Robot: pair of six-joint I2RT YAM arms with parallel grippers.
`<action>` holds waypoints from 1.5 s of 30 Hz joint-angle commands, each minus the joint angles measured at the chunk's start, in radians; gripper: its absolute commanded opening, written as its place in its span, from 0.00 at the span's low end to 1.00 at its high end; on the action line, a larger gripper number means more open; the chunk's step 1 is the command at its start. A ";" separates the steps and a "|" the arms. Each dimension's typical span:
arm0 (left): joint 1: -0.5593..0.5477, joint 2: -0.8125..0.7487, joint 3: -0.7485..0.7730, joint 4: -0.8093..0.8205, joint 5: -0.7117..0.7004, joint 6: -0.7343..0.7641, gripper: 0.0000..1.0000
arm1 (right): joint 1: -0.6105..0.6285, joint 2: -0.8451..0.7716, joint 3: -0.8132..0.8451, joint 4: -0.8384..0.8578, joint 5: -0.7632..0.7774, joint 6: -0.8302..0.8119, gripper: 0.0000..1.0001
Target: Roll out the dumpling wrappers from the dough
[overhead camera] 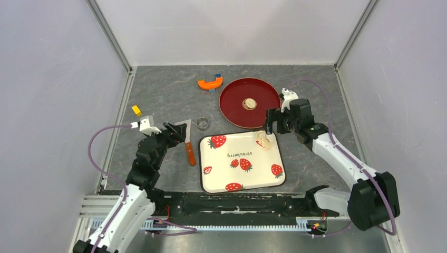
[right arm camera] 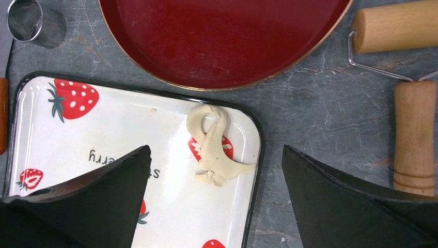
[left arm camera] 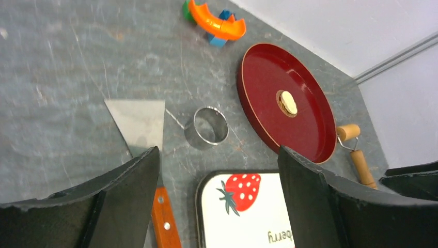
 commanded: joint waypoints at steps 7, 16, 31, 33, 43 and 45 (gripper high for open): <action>0.004 0.051 0.097 -0.130 0.036 0.610 0.88 | -0.003 -0.295 -0.305 0.361 0.165 -0.118 0.98; 0.004 0.067 -0.076 0.124 -0.070 0.660 0.88 | -0.002 -0.566 -0.692 0.647 0.383 -0.326 0.98; 0.006 0.333 -0.102 0.328 -0.188 0.643 0.88 | -0.002 -0.443 -0.915 0.956 0.592 -0.352 0.98; 0.006 0.355 -0.091 0.326 -0.186 0.645 0.88 | -0.002 -0.433 -0.952 1.037 0.608 -0.359 0.98; 0.015 0.431 -0.098 0.468 -0.116 0.654 0.88 | -0.027 -0.288 -0.963 1.254 0.540 -0.383 0.98; 0.018 0.467 -0.092 0.506 -0.114 0.659 0.88 | -0.040 -0.270 -0.958 1.266 0.503 -0.383 0.98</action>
